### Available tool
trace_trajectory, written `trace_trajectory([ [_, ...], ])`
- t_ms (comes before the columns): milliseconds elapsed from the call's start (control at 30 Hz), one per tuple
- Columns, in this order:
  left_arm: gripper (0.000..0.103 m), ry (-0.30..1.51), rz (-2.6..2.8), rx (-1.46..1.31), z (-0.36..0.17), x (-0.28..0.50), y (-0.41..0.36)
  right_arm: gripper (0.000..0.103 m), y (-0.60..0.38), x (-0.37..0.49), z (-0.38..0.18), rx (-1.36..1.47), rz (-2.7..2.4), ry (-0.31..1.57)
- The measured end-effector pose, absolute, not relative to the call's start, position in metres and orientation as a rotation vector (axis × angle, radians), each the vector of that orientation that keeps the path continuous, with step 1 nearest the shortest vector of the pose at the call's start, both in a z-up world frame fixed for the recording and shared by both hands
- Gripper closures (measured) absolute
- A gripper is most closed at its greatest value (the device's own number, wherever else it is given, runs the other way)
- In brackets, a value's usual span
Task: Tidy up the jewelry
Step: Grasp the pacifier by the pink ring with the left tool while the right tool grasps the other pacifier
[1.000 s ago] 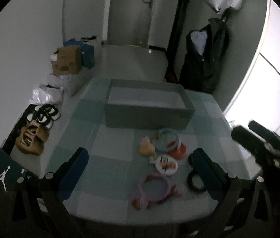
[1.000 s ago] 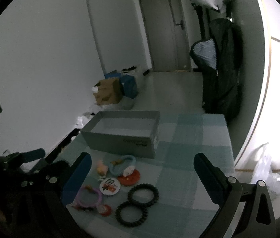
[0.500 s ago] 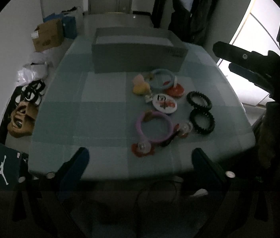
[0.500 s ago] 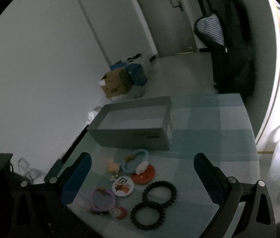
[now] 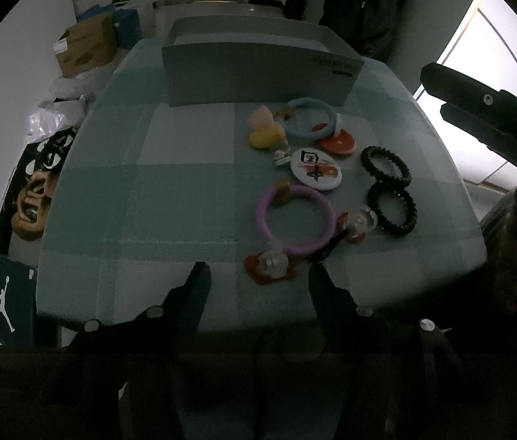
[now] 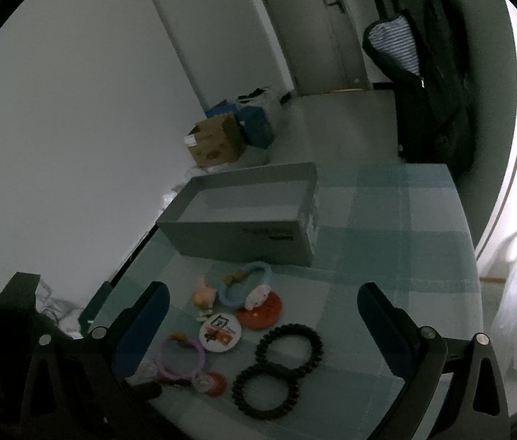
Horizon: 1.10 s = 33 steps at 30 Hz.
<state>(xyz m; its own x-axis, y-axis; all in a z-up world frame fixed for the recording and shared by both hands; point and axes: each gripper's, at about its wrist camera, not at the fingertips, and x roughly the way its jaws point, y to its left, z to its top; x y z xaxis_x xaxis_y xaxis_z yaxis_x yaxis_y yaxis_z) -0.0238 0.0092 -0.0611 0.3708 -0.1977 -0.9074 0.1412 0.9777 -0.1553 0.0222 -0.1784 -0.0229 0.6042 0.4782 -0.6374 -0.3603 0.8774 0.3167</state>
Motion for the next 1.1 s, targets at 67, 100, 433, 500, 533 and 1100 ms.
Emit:
trace_trajectory([
  [67, 0.061, 1.168, -0.228, -0.047, -0.062, -0.022, 0.009, 0.0, -0.178, 0.022, -0.023, 0.159, 0.49, 0.784],
  [100, 0.066, 1.166, -0.235, -0.041, -0.062, -0.022, 0.007, 0.0, -0.178, 0.021, -0.023, 0.156, 0.491, 0.784],
  [433, 0.088, 1.163, -0.26, -0.049, -0.061, -0.022, 0.009, 0.007, -0.183, 0.019, -0.026, 0.17, 0.513, 0.813],
  [500, 0.088, 1.158, -0.267, -0.048, -0.059, -0.022, 0.007, 0.011, -0.183, 0.018, -0.029, 0.176, 0.536, 0.839],
  [533, 0.088, 1.153, -0.273, -0.048, -0.058, -0.022, 0.008, 0.014, -0.183, 0.017, -0.03, 0.177, 0.557, 0.854],
  [1100, 0.088, 1.109, -0.22, -0.185, -0.046, -0.016, 0.032, 0.07, -0.12, -0.026, -0.055, -0.175, 0.766, 0.959],
])
